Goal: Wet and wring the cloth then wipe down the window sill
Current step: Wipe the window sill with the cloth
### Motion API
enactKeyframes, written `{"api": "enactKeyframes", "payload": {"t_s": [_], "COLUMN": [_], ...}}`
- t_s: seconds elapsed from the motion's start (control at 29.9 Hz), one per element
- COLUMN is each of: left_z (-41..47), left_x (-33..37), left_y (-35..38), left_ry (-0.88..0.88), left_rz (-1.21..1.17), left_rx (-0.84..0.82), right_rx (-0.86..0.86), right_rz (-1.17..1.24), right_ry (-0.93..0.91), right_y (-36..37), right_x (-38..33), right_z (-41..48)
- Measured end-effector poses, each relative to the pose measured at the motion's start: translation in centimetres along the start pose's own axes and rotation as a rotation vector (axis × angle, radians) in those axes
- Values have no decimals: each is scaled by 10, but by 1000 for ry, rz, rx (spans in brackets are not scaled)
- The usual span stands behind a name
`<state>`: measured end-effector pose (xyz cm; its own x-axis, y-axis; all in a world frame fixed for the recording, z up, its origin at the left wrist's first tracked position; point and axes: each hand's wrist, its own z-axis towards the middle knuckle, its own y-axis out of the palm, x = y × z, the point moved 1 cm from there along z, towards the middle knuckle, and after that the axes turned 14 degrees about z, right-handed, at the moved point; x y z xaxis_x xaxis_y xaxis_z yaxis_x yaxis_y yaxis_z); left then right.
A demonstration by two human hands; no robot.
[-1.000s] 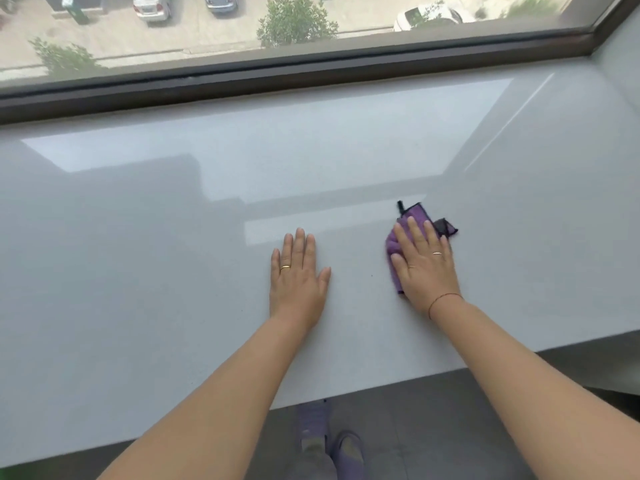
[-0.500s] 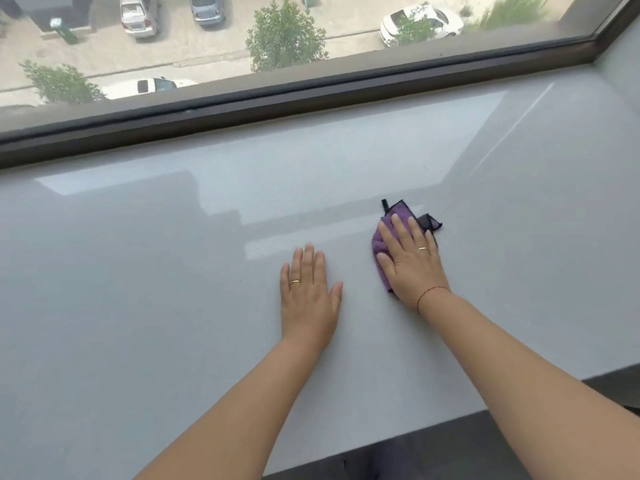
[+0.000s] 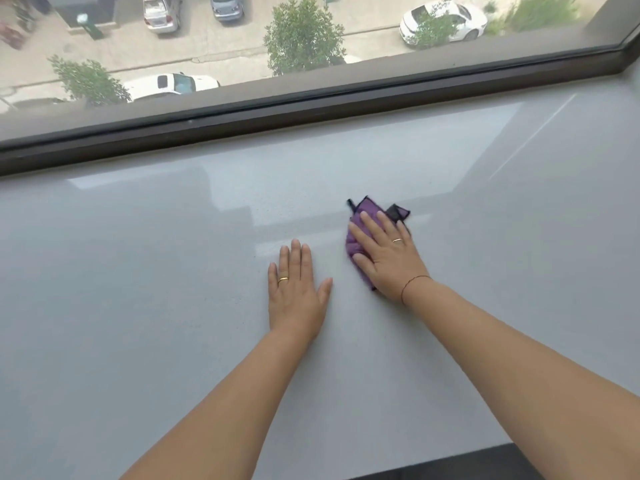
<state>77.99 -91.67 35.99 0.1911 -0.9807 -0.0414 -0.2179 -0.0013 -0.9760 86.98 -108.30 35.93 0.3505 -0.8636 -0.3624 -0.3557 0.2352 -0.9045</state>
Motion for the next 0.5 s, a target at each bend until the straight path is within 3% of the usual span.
{"api": "enactKeyframes", "payload": {"t_s": [0.1, 0.2, 0.33, 0.44, 0.5], "left_z": [1, 0, 1, 0, 2], "left_x": [-3, -6, -3, 0, 1], "left_y": [2, 4, 4, 2, -1], "left_ry": [25, 30, 4, -19, -38], "left_rz": [2, 10, 33, 47, 46], "left_rx": [-28, -37, -25, -5, -2], "right_rx": [57, 83, -40, -102, -93], "right_rz": [35, 61, 22, -8, -26], "right_ry": [210, 305, -42, -212, -228], "right_y": [-17, -9, 15, 9, -2], "right_x": [26, -1, -55, -44, -20], "right_z": [20, 27, 23, 29, 40]}}
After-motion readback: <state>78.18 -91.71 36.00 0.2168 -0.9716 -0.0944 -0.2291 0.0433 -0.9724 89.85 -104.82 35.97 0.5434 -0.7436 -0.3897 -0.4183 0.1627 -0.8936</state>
